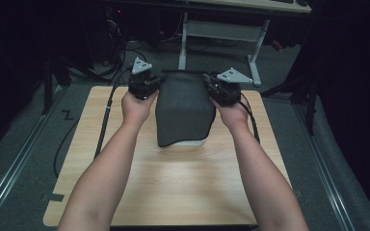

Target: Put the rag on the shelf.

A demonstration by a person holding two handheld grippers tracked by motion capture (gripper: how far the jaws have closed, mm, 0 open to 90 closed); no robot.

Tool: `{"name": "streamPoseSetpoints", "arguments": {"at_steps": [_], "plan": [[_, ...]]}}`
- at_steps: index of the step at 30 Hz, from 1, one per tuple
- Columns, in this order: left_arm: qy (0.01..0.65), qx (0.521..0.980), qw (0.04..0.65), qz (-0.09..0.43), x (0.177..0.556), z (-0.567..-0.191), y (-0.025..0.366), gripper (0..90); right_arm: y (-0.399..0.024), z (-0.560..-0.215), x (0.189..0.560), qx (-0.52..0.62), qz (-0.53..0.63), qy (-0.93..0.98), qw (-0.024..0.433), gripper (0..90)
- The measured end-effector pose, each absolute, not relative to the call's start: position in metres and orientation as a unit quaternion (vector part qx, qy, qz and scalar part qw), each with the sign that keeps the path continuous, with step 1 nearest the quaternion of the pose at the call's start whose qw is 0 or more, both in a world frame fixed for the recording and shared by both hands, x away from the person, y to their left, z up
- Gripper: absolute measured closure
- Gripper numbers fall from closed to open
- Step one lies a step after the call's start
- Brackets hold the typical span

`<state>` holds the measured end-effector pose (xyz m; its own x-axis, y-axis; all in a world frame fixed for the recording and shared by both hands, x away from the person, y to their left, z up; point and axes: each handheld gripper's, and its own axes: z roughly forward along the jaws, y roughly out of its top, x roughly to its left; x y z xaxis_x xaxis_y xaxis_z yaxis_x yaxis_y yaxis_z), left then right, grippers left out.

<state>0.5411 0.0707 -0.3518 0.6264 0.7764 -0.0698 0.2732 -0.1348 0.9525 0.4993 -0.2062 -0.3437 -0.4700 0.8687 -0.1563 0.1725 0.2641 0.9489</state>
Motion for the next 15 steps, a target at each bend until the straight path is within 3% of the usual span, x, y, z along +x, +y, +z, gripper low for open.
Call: {"name": "streamPoseSetpoints", "arguments": {"at_steps": [15], "plan": [[0.385,0.734,0.529,0.183,0.546,-0.39,0.07,85.2,-0.213,-0.373,0.51,0.391,0.458,0.726,0.331,78.1]]}}
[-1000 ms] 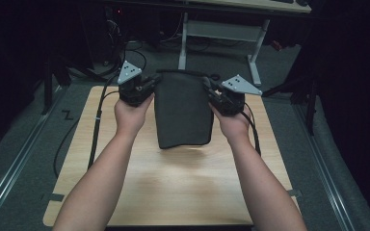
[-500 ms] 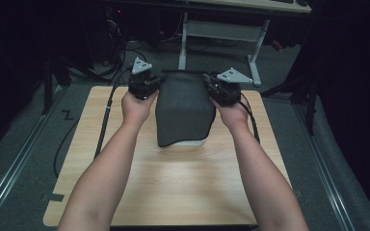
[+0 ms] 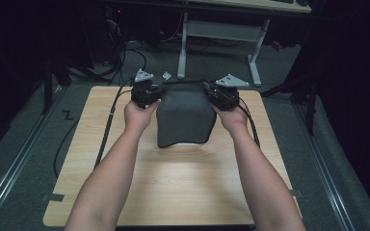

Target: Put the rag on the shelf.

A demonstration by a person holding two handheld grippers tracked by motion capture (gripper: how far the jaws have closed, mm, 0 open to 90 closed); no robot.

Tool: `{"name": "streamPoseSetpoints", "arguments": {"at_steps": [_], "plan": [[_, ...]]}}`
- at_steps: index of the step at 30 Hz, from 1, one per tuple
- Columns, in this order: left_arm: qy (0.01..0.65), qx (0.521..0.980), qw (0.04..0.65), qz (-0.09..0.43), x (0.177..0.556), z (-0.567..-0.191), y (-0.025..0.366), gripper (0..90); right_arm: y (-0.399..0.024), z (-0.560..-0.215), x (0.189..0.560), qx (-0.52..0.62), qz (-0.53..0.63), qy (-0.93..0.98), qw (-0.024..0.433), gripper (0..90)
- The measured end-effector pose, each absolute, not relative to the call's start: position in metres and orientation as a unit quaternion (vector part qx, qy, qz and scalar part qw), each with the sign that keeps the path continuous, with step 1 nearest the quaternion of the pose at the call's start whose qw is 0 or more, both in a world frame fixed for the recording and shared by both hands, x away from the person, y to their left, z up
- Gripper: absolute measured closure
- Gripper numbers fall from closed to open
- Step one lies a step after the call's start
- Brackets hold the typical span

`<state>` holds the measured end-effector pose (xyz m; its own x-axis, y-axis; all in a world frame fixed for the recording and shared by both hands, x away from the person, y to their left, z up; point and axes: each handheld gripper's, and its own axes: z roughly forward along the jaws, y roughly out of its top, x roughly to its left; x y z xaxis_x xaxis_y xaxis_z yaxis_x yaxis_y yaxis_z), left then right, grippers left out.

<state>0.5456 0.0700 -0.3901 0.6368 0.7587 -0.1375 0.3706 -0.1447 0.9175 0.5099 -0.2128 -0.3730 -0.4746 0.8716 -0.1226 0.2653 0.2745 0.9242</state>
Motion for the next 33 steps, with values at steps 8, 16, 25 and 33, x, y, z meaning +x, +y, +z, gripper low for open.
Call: {"name": "streamPoseSetpoints", "arguments": {"at_steps": [8,16,25,33], "plan": [[0.391,0.738,0.523,0.172,0.545,-0.401,0.072,85.2,-0.214,-0.383,0.513,0.397,0.455,0.73,0.32,78.0],[0.395,0.741,0.519,0.16,0.543,-0.412,0.072,85.2,-0.215,-0.385,0.515,0.397,0.454,0.734,0.313,77.9],[0.391,0.748,0.514,0.156,0.54,-0.415,0.069,85.3,-0.219,-0.389,0.516,0.399,0.442,0.741,0.31,78.5],[0.4,0.742,0.519,0.14,0.538,-0.423,0.073,85.4,-0.219,-0.394,0.514,0.4,0.445,0.742,0.301,78.4]]}}
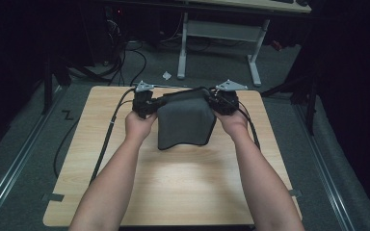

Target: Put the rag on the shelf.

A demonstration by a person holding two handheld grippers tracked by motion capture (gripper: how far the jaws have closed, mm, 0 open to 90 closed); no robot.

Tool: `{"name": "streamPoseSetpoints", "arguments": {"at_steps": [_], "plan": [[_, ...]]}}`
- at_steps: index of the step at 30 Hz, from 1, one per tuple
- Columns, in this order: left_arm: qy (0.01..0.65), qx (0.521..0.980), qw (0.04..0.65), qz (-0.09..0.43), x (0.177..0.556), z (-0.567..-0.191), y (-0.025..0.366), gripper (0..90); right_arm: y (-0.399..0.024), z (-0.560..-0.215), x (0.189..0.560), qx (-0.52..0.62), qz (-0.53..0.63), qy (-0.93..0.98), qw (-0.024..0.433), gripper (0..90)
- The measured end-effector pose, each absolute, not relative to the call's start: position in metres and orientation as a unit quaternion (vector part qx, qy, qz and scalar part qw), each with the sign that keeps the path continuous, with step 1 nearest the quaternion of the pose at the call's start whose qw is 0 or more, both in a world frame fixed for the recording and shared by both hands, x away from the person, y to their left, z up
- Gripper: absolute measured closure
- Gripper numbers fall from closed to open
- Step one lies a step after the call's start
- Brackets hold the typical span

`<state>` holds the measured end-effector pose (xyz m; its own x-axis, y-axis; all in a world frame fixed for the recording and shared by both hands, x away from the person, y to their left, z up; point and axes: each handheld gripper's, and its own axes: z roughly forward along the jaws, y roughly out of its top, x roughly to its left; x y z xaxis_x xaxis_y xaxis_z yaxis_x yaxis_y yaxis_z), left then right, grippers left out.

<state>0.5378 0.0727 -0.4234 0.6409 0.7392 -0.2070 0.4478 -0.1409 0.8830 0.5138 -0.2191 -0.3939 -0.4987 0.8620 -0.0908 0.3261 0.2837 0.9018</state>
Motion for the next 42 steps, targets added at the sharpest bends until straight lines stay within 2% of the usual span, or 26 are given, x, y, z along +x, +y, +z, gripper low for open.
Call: {"name": "streamPoseSetpoints", "arguments": {"at_steps": [16,32,37,40,42], "plan": [[0.408,0.745,0.515,0.112,0.537,-0.448,0.075,85.4,-0.229,-0.419,0.52,0.437,0.475,0.725,0.24,78.3],[0.418,0.744,0.515,0.079,0.536,-0.468,0.08,84.8,-0.229,-0.44,0.52,0.457,0.471,0.723,0.213,77.5],[0.423,0.743,0.513,0.077,0.534,-0.468,0.08,83.3,-0.232,-0.443,0.522,0.475,0.473,0.715,0.202,69.1],[0.429,0.74,0.511,0.079,0.535,-0.467,0.082,77.6,-0.236,-0.441,0.523,0.483,0.469,0.707,0.217,59.8],[0.427,0.742,0.51,0.085,0.535,-0.465,0.082,76.5,-0.239,-0.437,0.523,0.487,0.473,0.7,0.221,57.0]]}}
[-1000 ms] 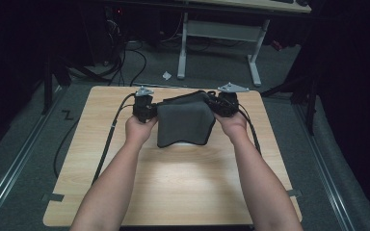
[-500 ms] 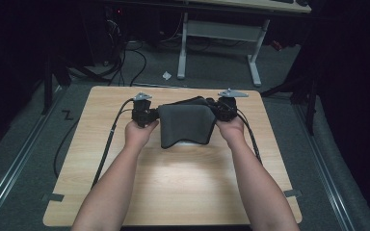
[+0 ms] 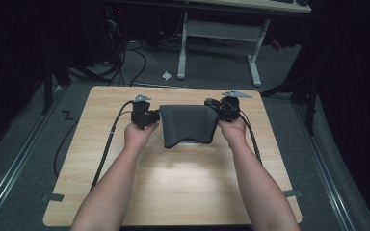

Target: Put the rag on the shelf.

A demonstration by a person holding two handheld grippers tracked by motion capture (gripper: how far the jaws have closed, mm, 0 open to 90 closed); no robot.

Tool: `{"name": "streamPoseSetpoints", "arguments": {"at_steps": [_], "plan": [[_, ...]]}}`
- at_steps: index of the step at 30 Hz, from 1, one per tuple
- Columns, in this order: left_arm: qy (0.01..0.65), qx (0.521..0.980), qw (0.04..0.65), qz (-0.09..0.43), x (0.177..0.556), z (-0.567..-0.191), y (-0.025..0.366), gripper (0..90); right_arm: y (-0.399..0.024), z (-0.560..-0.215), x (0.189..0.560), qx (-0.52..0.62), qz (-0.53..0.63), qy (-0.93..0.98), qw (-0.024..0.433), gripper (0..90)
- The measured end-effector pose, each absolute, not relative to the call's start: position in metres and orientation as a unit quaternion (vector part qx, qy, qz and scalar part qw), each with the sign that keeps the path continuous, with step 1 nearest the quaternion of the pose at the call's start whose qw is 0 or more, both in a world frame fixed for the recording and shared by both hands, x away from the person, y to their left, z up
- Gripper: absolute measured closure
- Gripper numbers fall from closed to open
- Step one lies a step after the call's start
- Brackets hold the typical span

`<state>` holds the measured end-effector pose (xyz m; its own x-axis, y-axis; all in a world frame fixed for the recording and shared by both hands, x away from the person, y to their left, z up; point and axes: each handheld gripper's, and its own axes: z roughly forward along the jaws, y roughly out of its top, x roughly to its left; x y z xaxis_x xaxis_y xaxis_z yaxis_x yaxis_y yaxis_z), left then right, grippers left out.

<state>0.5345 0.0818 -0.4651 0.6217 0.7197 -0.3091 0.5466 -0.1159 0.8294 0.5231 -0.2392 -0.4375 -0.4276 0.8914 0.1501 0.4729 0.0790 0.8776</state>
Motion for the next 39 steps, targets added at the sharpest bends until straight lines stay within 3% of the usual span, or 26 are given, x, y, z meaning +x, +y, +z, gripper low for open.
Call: {"name": "streamPoseSetpoints", "arguments": {"at_steps": [9,26,39], "plan": [[0.433,0.74,0.505,0.099,0.535,-0.462,0.084,72.8,-0.24,-0.423,0.525,0.478,0.461,0.704,0.25,55.2],[0.446,0.732,0.497,0.134,0.535,-0.458,0.103,64.4,-0.249,-0.431,0.527,0.49,0.434,0.705,0.272,54.4],[0.439,0.734,0.487,0.175,0.52,-0.442,0.126,59.4,-0.269,-0.427,0.507,0.489,0.434,0.699,0.29,53.5]]}}
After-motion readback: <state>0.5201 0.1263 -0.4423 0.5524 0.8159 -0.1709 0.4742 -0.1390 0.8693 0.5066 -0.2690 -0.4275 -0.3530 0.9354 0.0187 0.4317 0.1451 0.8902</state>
